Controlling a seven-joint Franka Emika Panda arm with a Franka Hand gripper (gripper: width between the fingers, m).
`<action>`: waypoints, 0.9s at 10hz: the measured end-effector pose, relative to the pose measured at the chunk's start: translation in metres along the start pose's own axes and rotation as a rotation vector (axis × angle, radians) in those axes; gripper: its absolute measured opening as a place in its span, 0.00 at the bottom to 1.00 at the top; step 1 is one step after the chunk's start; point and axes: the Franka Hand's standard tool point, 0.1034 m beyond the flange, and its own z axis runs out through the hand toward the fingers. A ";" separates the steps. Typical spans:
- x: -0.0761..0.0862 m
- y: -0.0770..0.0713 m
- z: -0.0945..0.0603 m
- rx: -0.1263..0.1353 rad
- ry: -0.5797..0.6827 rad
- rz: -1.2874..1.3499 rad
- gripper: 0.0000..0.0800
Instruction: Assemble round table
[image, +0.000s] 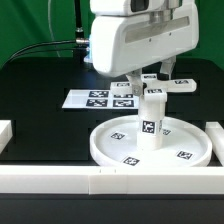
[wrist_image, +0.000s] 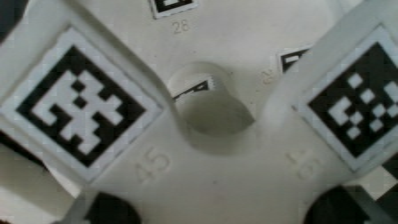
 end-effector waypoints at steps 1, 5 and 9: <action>0.000 0.000 0.000 0.000 0.001 0.054 0.55; 0.000 -0.001 0.001 0.016 0.008 0.421 0.55; 0.000 -0.005 0.003 0.079 0.015 0.958 0.55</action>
Offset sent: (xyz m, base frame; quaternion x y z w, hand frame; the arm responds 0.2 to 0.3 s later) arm 0.0000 0.0000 0.0000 0.0000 0.0000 0.1296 0.9916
